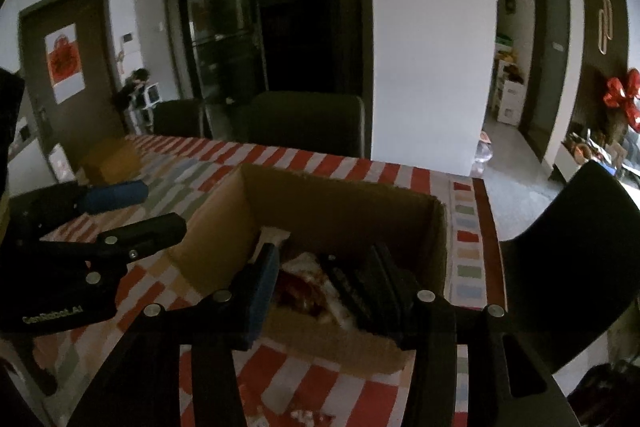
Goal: Organize snacks
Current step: 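Open the left tool to drop the pack into the box, then move both empty tools down toward the red spicy strip pack and candy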
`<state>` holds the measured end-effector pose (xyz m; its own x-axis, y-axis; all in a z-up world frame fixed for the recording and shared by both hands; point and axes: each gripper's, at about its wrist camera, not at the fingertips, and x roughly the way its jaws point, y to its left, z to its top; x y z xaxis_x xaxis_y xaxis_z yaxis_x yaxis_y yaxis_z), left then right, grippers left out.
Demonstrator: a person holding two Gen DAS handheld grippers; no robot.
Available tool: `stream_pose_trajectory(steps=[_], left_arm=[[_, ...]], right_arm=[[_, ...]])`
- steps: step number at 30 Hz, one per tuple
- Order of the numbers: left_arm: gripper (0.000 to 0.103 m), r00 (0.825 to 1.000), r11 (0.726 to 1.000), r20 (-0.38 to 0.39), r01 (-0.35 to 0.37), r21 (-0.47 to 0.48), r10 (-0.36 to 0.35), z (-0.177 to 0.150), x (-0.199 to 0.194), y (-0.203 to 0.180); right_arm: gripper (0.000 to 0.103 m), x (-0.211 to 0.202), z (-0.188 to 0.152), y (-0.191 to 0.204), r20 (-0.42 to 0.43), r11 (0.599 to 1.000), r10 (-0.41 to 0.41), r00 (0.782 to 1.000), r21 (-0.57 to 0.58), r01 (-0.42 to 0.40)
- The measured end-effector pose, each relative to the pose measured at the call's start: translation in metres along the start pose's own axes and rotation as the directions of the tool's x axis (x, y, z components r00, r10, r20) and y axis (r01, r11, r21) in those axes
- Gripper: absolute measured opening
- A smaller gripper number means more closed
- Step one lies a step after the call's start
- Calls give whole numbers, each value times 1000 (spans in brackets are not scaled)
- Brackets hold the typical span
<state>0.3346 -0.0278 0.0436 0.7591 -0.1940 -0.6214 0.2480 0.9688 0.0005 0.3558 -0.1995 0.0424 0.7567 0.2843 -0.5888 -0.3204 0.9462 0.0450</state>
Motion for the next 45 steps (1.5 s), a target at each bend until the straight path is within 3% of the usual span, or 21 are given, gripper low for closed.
stream_pose_trajectory(steps=[13, 25, 36, 45], left_arm=[[63, 995, 997, -102, 13, -79, -21, -56, -16, -18], [63, 966, 968, -252, -4, -252, -62, -118, -5, -27], [63, 931, 952, -355, -25, -306, -90, -154, 14, -32], [63, 908, 940, -401, -24, -340, -122, -169, 29, -36]], right_arm=[[48, -20, -43, 14, -73, 989, 57, 996, -129, -66], [48, -9, -83, 17, -186, 962, 74, 980, -245, -119], [48, 25, -114, 24, -339, 929, 115, 934, -296, -222], [48, 55, -133, 21, -425, 916, 105, 899, -310, -254]])
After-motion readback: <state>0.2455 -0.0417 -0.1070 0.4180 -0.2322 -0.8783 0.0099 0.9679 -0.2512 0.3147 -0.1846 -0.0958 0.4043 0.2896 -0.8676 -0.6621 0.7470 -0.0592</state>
